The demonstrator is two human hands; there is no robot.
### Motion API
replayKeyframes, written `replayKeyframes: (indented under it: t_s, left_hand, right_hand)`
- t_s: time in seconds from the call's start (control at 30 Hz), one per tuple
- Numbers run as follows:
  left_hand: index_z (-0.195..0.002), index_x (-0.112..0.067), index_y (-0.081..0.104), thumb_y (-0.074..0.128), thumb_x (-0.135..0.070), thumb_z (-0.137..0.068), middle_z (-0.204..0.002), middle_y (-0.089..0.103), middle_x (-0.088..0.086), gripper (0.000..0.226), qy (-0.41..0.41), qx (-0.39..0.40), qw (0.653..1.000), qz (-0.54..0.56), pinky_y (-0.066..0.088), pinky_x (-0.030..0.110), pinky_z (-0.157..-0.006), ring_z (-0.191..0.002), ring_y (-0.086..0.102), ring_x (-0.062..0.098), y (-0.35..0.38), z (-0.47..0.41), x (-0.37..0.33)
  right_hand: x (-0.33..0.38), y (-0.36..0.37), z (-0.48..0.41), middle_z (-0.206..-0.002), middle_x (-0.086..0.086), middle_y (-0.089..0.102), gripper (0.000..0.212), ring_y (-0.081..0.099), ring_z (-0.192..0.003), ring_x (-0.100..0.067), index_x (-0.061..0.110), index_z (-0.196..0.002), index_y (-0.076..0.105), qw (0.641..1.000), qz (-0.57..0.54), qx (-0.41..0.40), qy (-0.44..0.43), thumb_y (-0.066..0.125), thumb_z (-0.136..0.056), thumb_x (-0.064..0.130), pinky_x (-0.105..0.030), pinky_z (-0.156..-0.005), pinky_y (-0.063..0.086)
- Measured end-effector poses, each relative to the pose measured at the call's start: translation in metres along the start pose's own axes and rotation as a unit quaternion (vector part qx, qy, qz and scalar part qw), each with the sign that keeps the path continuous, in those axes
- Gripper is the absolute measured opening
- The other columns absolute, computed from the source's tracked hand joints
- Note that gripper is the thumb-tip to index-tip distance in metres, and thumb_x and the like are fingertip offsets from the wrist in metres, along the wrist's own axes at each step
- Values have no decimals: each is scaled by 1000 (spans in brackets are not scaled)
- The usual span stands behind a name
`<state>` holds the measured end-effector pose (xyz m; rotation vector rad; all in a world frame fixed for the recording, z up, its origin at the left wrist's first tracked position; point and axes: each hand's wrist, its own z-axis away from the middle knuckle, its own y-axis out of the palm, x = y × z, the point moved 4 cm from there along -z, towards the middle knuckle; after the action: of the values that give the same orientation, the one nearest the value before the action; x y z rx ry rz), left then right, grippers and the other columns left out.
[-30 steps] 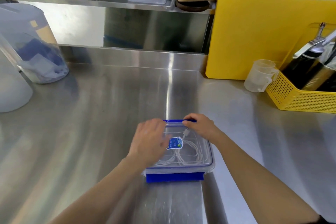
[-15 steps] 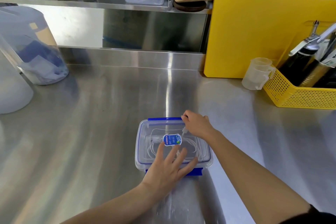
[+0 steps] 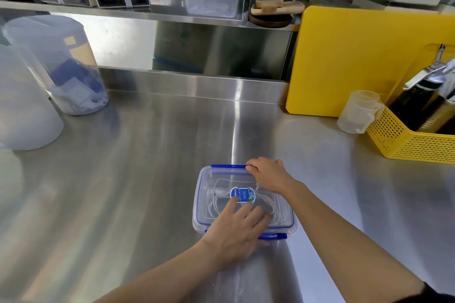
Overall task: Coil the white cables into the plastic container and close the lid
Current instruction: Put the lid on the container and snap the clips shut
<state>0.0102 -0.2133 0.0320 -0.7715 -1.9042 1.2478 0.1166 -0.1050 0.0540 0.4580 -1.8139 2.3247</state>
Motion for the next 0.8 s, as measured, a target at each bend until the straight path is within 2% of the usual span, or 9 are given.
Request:
replayKeyframes:
  t_s: [0.07, 0.13, 0.23, 0.33, 0.4, 0.57, 0.8]
  left_hand:
    - [-107, -24, 60, 37, -62, -82, -94, 65, -6, 51, 3, -14, 1000, -5, 54, 34, -76, -79, 61, 15, 1, -5, 2]
    - [-102, -25, 63, 38, -66, -80, -89, 62, -5, 52, 3, -26, 1000, -15, 49, 32, -73, -73, 57, 16, 0, -9, 1]
    - [-98, -20, 64, 40, -58, -86, -92, 65, 0, 46, 1, -49, 999, 5, 41, 32, -82, -80, 59, 19, 0, -13, -3]
    - [-118, -17, 59, 33, -54, -91, -118, 66, 5, 53, 7, -18, 1000, 15, 39, 36, -105, -111, 60, 22, 7, -15, -5]
    - [-129, -17, 53, 29, -55, -92, -130, 61, 6, 59, 15, -1, 1000, 3, 38, 36, -108, -123, 54, 22, 11, -15, -6]
    - [-128, -14, 56, 32, -49, -95, -129, 62, 6, 54, 34, -16, 999, 6, 39, 39, -108, -124, 54, 24, 19, -14, -11]
    - [-125, -12, 59, 23, -37, -100, -127, 63, 7, 51, 35, -24, 999, 19, 37, 38, -108, -122, 55, 24, 21, -13, -12]
  right_hand:
    - [1, 2, -2, -111, -6, 61, 32, 54, -97, -22, 15, -106, 52, 1000, -8, 7, 13, 32, -97, 38, -42, -95, 38]
    - [7, 4, -4, -107, -8, 61, 38, 57, -91, -24, 12, -103, 49, 1000, -16, 2, 19, 34, -94, 46, -42, -85, 48]
    - [17, 6, -2, -108, -4, 62, 42, 59, -89, -24, 13, -107, 49, 999, 35, -12, -13, 29, -95, 49, -37, -75, 47]
    - [22, 9, 1, -117, -3, 64, 46, 60, -99, -23, 21, -118, 50, 994, 85, -23, -69, 27, -94, 52, -39, -87, 49]
    - [21, 8, 1, -117, -2, 64, 48, 61, -99, -21, 20, -117, 52, 995, 65, -23, -74, 31, -92, 54, -38, -89, 49]
    - [21, 5, 0, -110, -3, 68, 46, 61, -94, -21, 18, -110, 59, 997, 30, -36, -67, 36, -91, 53, -38, -85, 50]
    - [18, 10, -3, -122, -5, 63, 52, 60, -104, -22, 18, -124, 53, 996, 43, -37, -74, 32, -91, 53, -35, -89, 47]
